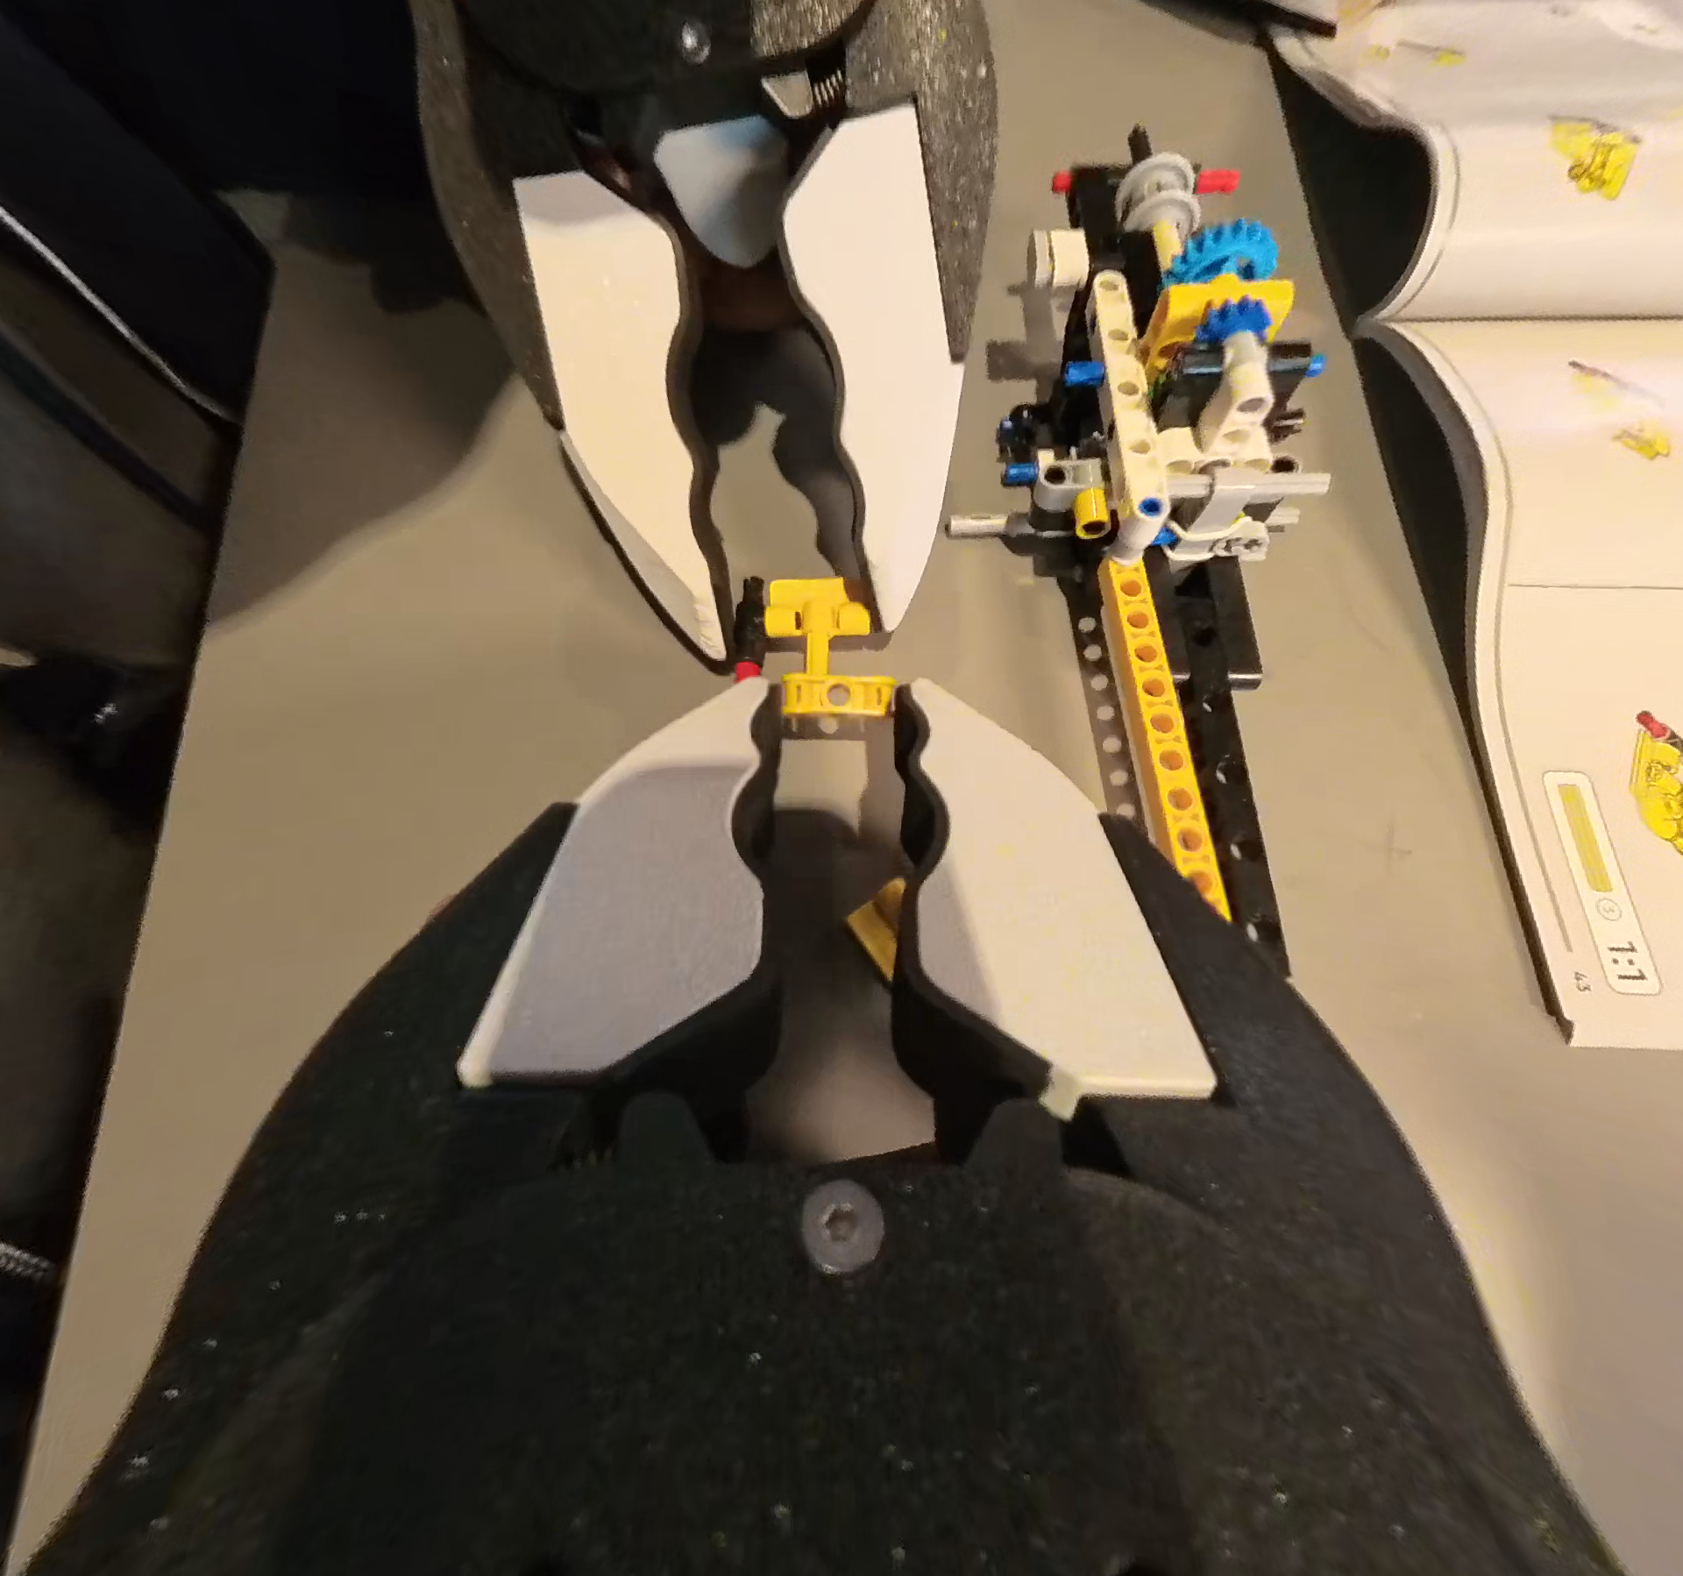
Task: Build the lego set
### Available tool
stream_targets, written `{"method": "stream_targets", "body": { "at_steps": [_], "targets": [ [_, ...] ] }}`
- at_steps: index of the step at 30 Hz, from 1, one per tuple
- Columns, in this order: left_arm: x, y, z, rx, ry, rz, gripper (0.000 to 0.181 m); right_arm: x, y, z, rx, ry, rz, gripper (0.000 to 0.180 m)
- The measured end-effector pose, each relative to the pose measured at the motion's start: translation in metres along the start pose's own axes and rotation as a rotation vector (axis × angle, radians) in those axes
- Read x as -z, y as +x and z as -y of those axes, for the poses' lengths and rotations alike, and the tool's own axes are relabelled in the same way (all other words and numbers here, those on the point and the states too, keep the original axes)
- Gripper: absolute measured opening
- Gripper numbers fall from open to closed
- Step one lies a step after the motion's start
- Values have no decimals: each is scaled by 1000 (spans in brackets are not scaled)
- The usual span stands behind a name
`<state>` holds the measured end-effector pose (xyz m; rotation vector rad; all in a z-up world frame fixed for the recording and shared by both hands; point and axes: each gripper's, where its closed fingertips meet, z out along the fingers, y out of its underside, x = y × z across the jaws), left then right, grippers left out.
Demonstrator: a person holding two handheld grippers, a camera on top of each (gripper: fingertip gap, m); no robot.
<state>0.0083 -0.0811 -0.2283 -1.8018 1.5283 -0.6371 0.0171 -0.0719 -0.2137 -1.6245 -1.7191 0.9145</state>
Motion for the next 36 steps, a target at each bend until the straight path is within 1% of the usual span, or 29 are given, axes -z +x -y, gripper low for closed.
{"method": "stream_targets", "body": {
  "at_steps": [5, 9, 14, 17, 19, 23, 26, 30, 32, 34, 36],
  "targets": [
    [4, 0, 8, -11, 59, -2, 33, 5, -6, 13, -2, 104, 44, 23],
    [10, 3, 18, -16, 140, -33, 33, 9, -10, 22, -16, 184, 83, 23],
    [19, 4, 31, 12, 255, -73, 33, 15, -10, 26, -39, 232, 107, 23],
    [23, 3, 34, 33, 294, -85, 33, 15, -12, 21, -26, 204, 118, 23],
    [22, 3, 31, 39, 277, -94, 33, 13, -13, 18, 4, 178, 104, 23],
    [12, 0, 4, 25, 81, -63, 33, 5, -13, -1, 91, 44, 55, 24],
    [5, 3, -16, 9, -54, -70, 33, 1, -17, -5, 135, 8, 50, 24],
    [6, 10, -19, 8, -77, -102, 33, 1, -16, -2, 132, 24, 45, 23],
    [9, 8, -19, -3, -80, -87, 38, 3, -15, 2, 124, 54, 40, 23],
    [14, 5, -11, 23, -32, -79, 42, 5, -14, 7, 128, 92, 34, 23],
    [21, 2, 4, 97, 61, -100, 43, 7, -13, 14, 139, 139, 25, 23]
  ]
}}
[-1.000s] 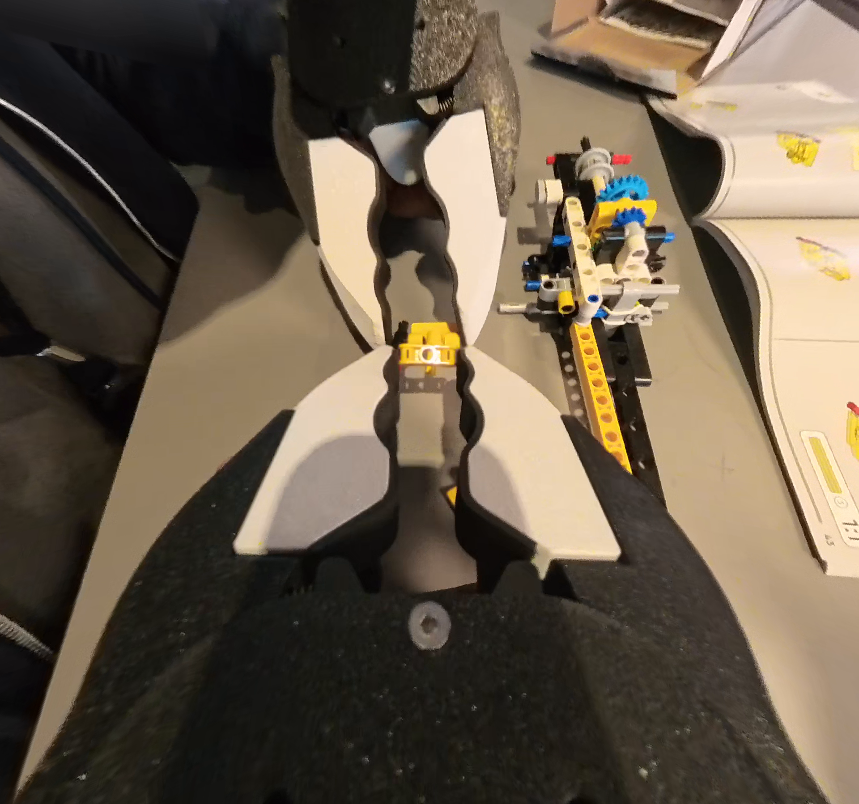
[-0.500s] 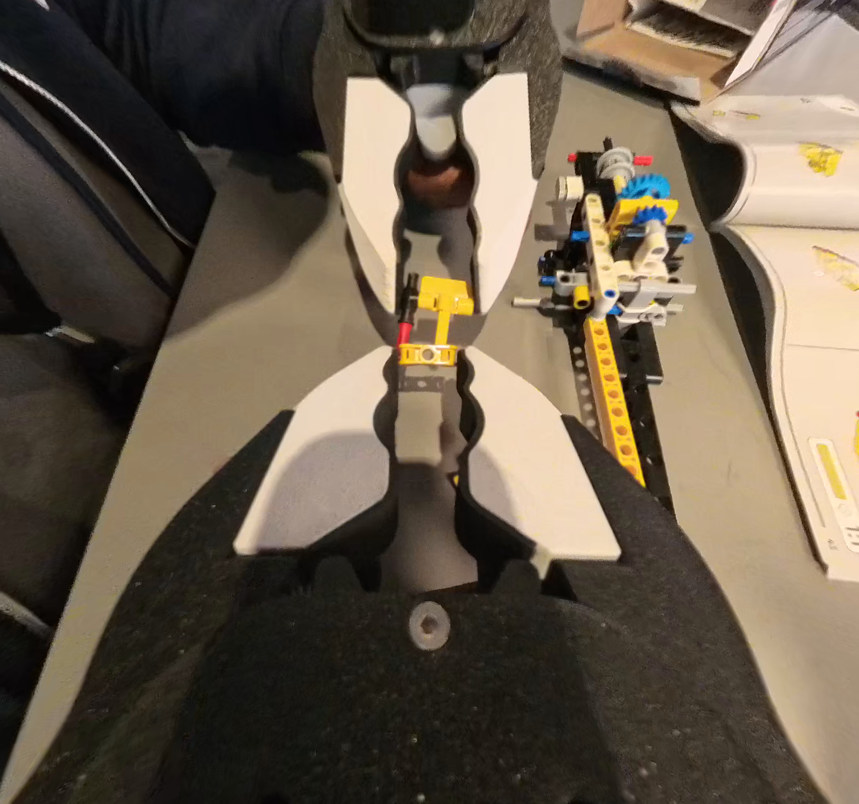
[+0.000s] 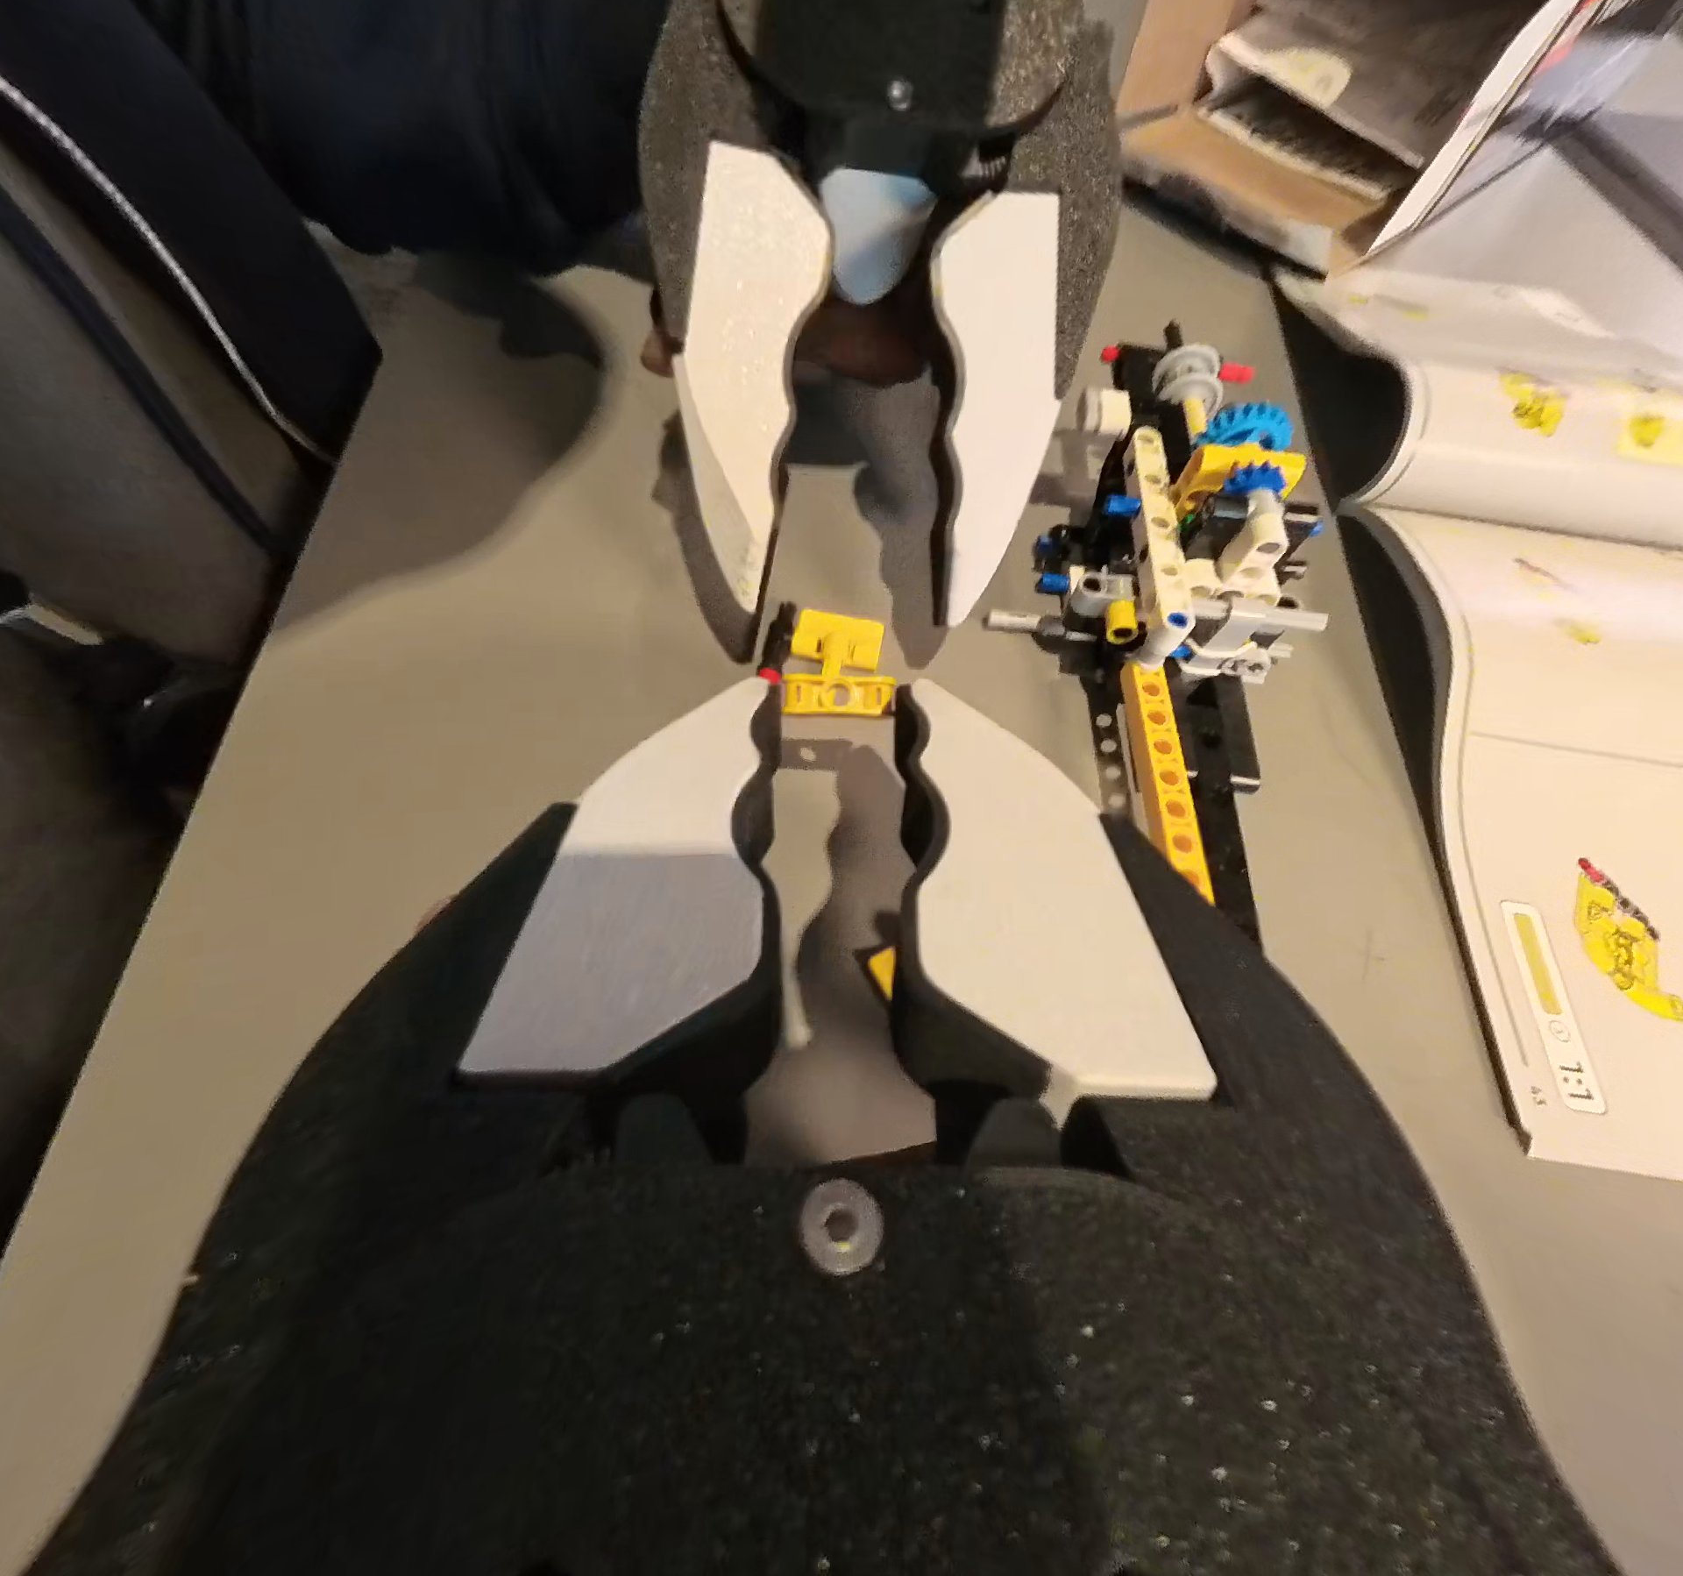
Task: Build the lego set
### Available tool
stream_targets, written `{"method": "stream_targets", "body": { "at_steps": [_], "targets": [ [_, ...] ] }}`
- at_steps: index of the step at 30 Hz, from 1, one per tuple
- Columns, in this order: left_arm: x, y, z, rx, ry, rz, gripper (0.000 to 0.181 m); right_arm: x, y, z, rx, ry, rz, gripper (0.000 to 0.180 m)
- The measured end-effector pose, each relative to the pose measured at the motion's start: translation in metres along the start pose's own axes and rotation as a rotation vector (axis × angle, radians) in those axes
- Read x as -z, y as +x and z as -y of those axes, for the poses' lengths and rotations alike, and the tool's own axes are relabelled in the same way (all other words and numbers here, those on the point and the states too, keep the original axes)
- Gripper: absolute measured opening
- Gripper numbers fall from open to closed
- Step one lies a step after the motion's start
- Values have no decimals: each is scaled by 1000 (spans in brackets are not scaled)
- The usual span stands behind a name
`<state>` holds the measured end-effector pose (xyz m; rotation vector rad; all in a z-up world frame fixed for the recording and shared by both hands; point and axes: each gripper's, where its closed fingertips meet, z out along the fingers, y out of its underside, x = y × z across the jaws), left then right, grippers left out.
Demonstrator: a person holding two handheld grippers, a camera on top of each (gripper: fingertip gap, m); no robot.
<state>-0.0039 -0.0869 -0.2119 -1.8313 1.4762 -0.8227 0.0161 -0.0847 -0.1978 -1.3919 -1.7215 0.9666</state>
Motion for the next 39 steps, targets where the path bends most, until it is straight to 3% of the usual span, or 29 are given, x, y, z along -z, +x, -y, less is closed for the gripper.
{"method": "stream_targets", "body": {
  "at_steps": [4, 12, 18, 21, 33, 39],
  "targets": [
    [13, 4, 32, 210, 207, -123, 35, 3, 3, 16, 28, 111, -38, 24],
    [22, 7, 54, 552, 369, -355, 26, 10, 4, 42, 81, 292, -108, 23],
    [23, 12, 61, 670, 424, -487, 24, 14, 4, 52, 89, 367, -125, 23],
    [21, 14, 63, 702, 438, -526, 15, 11, 2, 51, 100, 359, -124, 23],
    [14, -4, 52, 736, 418, -402, 9, 8, 15, 40, 50, 219, -231, 25],
    [12, -5, 50, 637, 401, -328, 9, 8, 19, 34, -91, 177, -208, 25]
  ]
}}
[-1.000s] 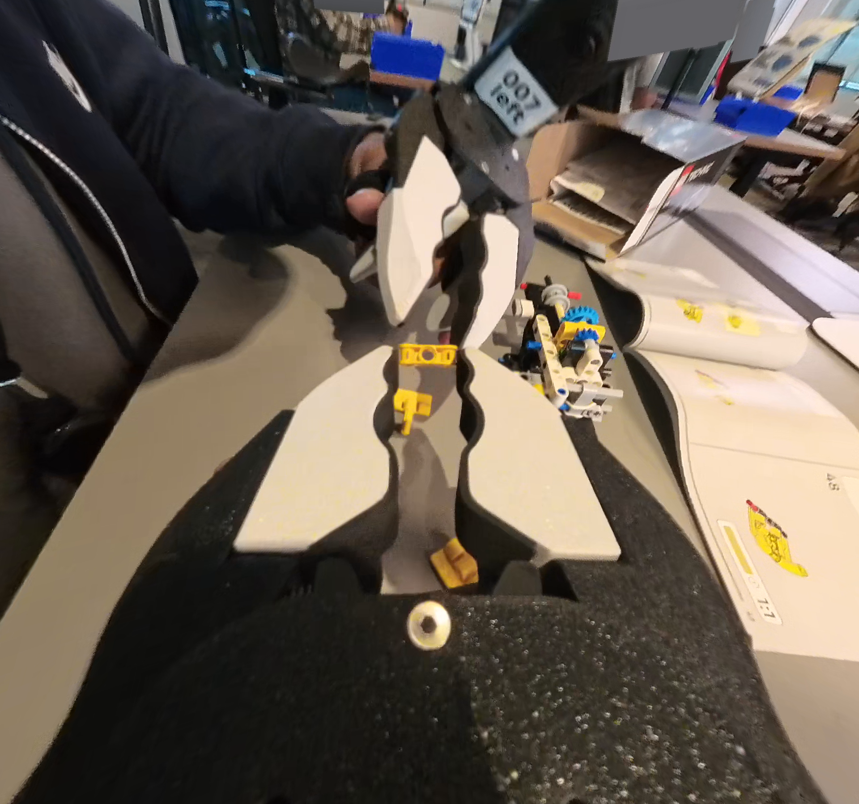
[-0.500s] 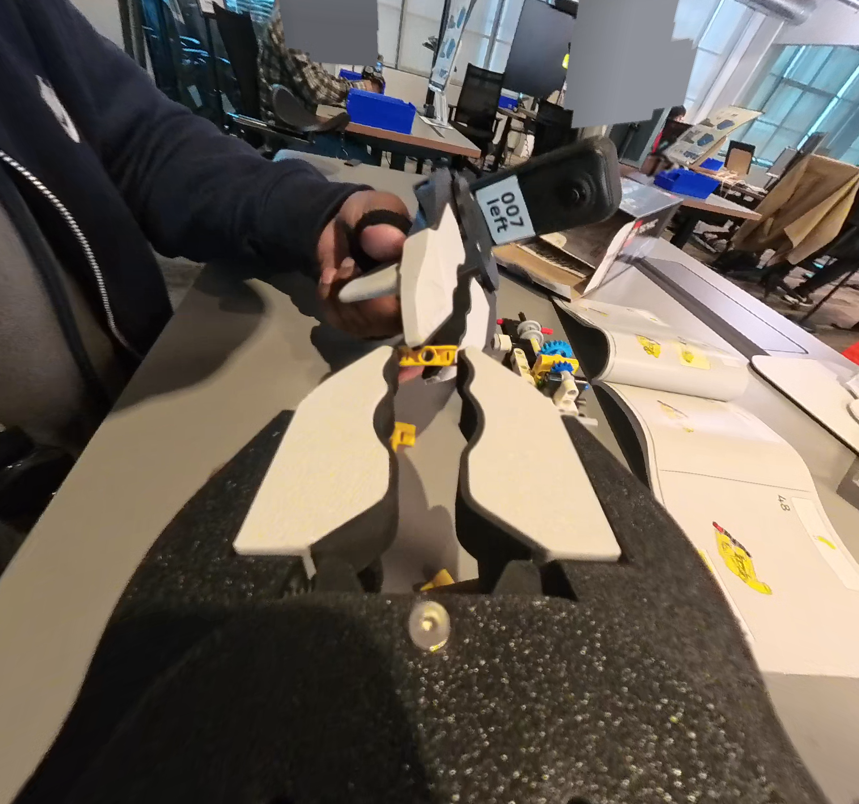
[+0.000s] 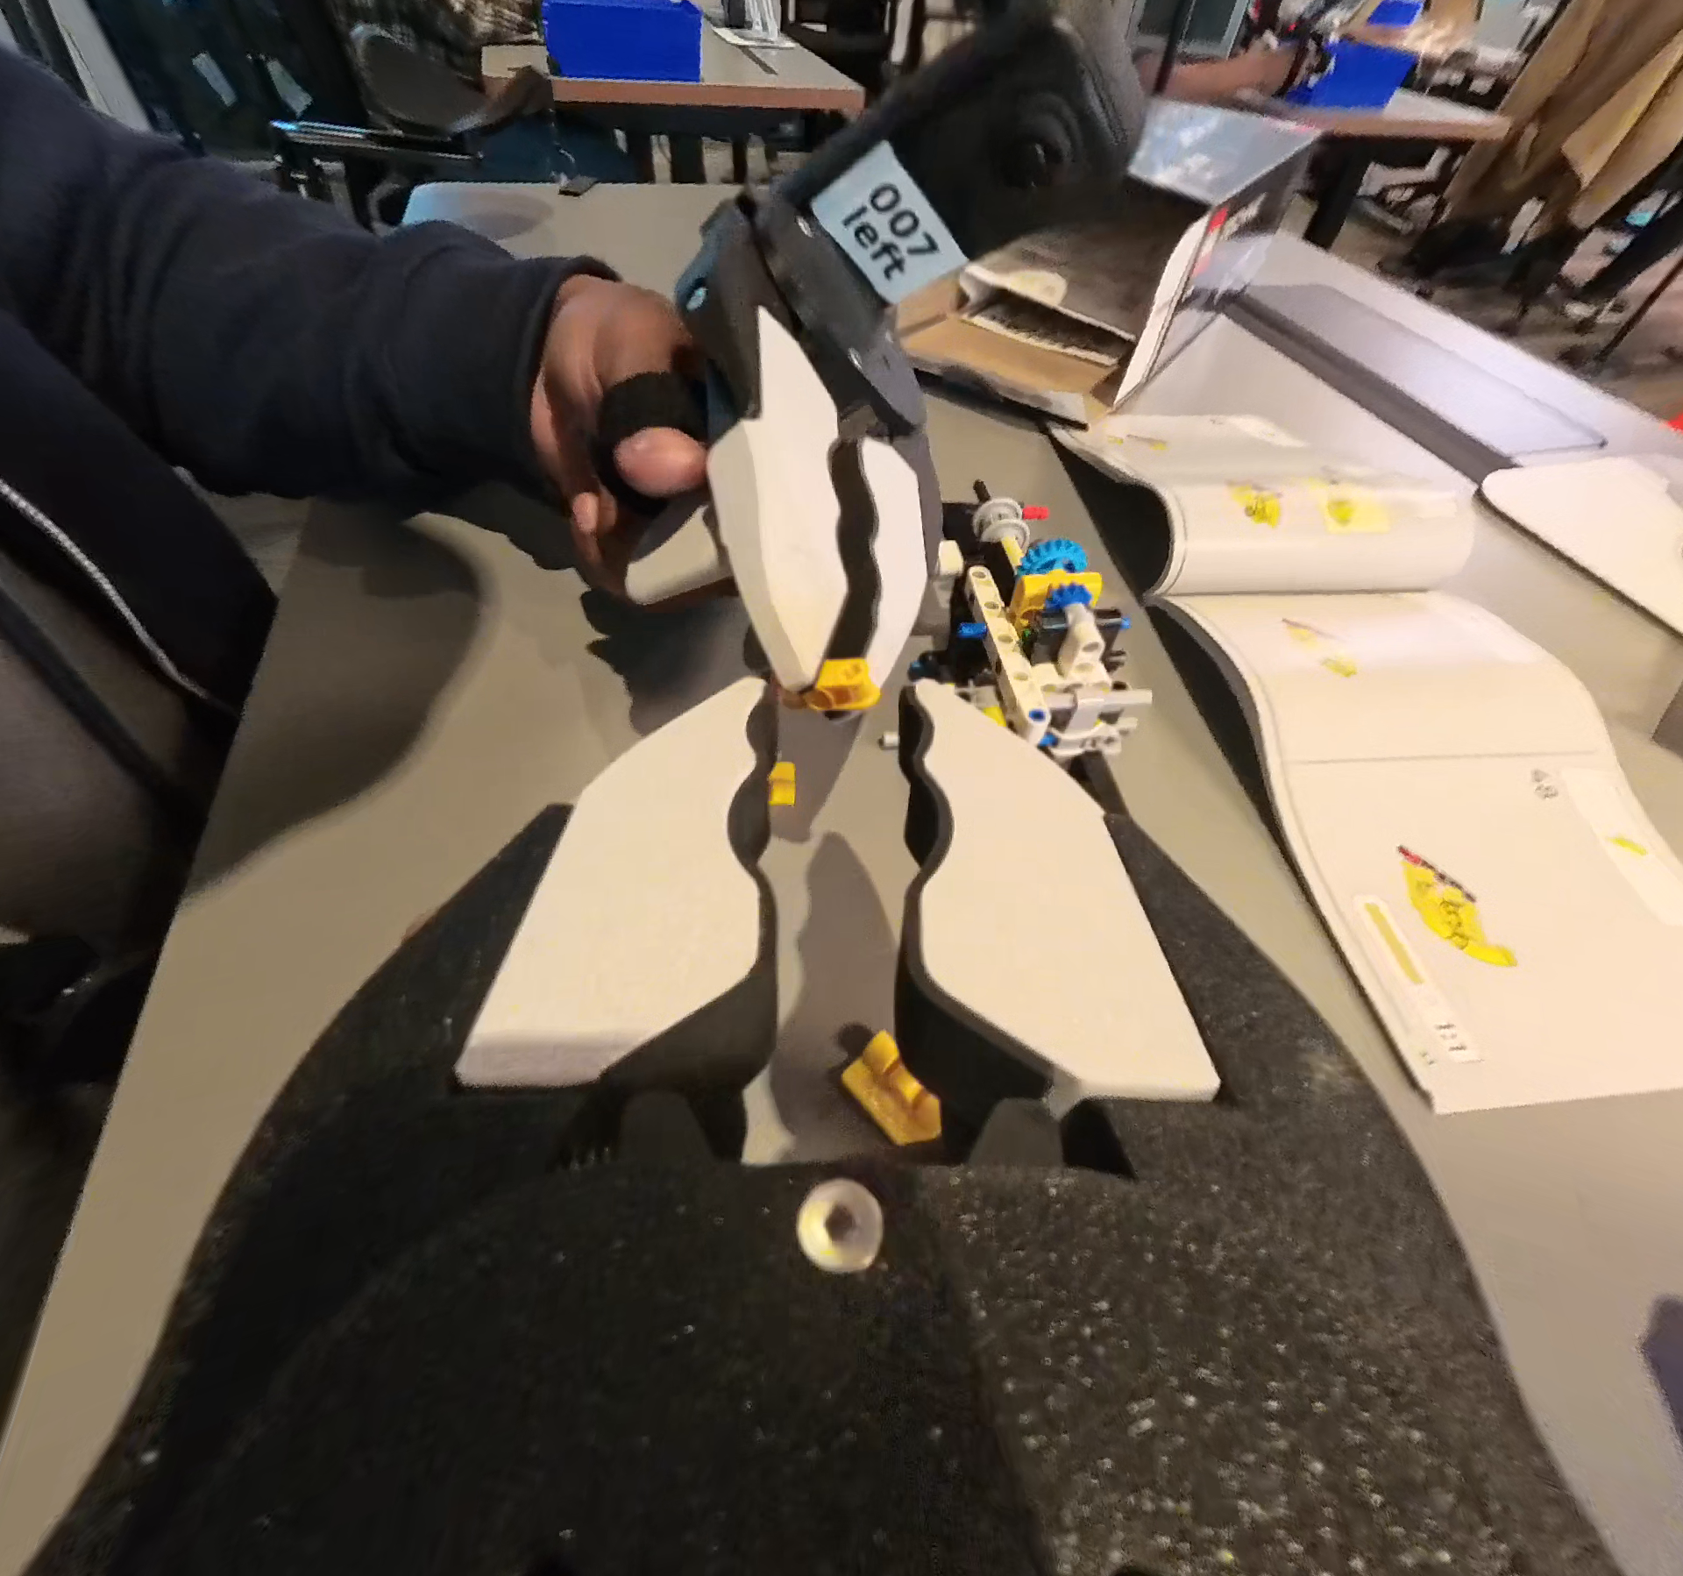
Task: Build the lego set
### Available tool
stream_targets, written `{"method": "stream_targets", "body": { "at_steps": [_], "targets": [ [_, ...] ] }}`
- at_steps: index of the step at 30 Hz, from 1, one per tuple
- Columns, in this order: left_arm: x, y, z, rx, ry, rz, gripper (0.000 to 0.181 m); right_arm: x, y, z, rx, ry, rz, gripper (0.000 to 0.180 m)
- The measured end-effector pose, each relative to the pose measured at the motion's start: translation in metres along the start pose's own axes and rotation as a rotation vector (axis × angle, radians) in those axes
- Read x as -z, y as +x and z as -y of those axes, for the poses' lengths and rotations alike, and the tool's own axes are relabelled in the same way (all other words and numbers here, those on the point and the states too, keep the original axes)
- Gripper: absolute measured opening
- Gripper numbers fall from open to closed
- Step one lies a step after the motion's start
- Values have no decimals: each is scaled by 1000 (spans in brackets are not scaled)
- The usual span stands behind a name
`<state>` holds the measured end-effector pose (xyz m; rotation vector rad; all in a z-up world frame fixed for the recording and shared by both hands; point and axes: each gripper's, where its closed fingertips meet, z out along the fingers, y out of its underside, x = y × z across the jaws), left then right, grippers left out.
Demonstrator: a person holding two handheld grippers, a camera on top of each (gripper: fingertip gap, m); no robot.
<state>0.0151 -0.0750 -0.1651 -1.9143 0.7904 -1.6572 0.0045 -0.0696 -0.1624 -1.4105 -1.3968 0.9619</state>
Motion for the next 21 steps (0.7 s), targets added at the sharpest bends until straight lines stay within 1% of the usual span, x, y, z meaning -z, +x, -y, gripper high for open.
{"method": "stream_targets", "body": {
  "at_steps": [3, 12, 17, 21],
  "targets": [
    [1, -1, 3, 13, 19, 7, 9, 3, 4, 1, -23, 9, -3, 25],
    [-1, -9, 9, 153, 85, 32, 9, 1, 9, 3, 181, 4, -167, 26],
    [-2, -10, 10, 186, 105, 32, 9, -4, 9, -1, 241, -37, -208, 26],
    [-3, -8, 9, 190, 106, 24, 9, -4, 10, -2, 252, -49, -229, 24]
  ]
}}
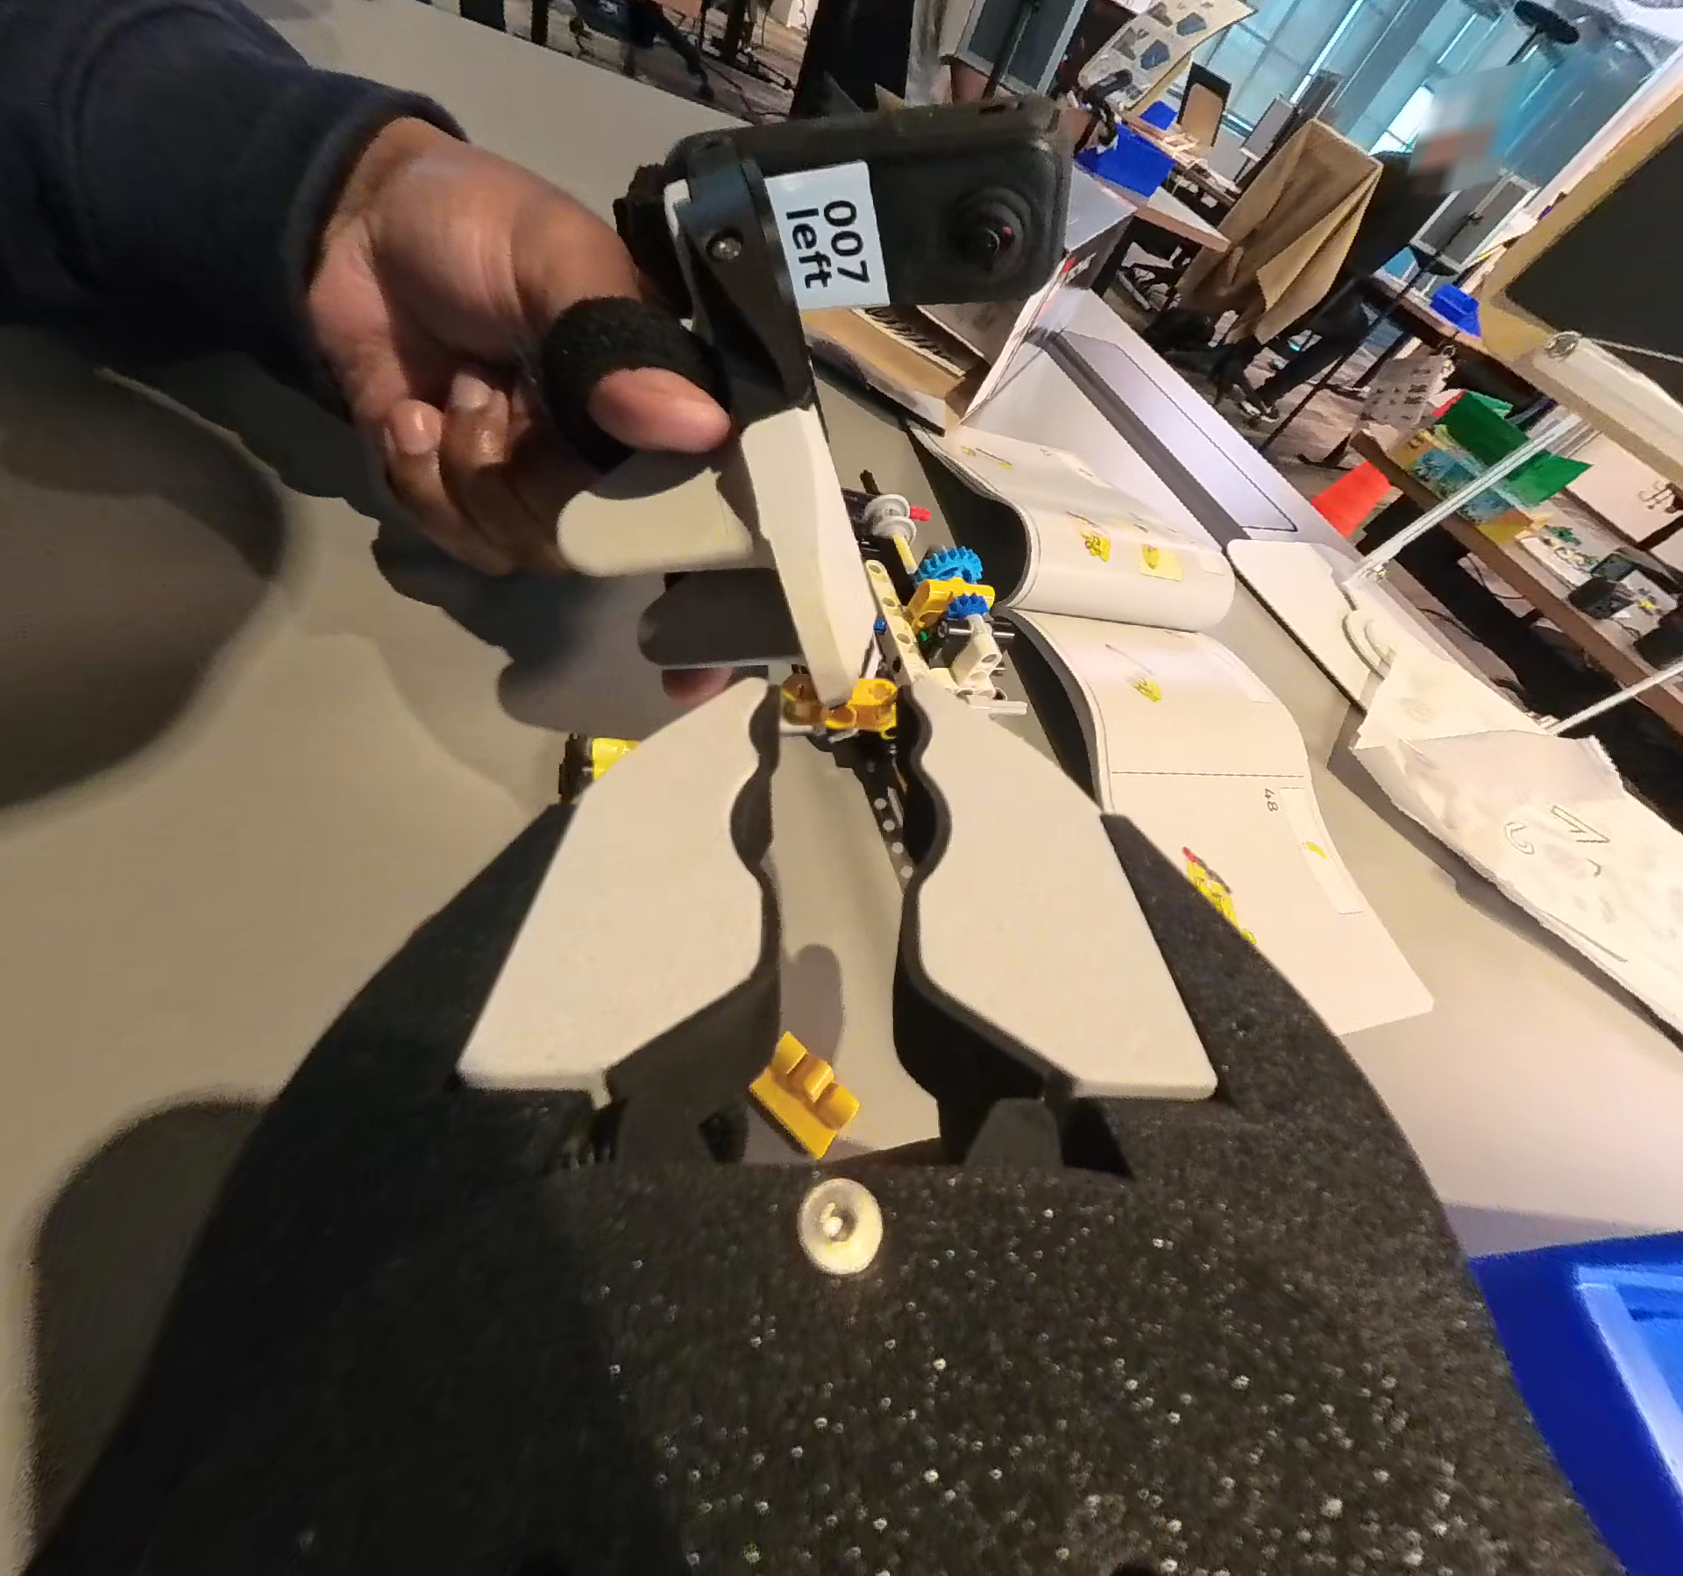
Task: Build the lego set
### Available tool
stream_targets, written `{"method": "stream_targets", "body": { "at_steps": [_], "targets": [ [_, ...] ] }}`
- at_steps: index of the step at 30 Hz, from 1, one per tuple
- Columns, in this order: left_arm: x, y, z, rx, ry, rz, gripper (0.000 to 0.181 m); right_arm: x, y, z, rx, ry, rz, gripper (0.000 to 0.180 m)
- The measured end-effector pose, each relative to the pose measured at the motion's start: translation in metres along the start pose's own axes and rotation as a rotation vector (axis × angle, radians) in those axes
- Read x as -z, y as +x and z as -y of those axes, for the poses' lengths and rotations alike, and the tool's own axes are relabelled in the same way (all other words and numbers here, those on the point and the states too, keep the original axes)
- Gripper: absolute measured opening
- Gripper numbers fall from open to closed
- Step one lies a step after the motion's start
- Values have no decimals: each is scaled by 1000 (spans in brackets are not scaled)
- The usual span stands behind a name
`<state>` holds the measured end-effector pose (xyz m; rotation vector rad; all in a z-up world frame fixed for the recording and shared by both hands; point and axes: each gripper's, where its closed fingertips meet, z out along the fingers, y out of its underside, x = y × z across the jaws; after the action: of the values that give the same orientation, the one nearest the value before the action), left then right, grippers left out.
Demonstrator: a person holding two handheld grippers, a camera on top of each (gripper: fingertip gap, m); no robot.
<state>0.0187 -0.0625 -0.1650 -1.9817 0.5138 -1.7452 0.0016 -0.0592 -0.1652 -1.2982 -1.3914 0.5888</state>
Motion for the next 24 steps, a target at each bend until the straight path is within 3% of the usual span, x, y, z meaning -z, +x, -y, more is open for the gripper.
{"method": "stream_targets", "body": {
  "at_steps": [7, 9, 13, 18, 21, 24],
  "targets": [
    [0, 3, 0, -34, -9, -15, 9, 2, -1, 1, -20, 16, 24, 23],
    [4, 5, 0, -94, -39, -12, 20, 4, 0, 3, -46, 30, 44, 23],
    [21, -4, -9, -405, -175, 117, 36, 11, 1, 4, -117, 56, 112, 23],
    [26, -29, -45, -891, -479, 309, 48, 15, -5, 0, -178, 40, 210, 23],
    [27, -48, -61, -999, -616, 376, 50, 15, -12, -6, -167, 14, 237, 23],
    [25, -48, -64, -1005, -624, 349, 51, 15, -18, -11, -156, -7, 265, 23]
  ]
}}
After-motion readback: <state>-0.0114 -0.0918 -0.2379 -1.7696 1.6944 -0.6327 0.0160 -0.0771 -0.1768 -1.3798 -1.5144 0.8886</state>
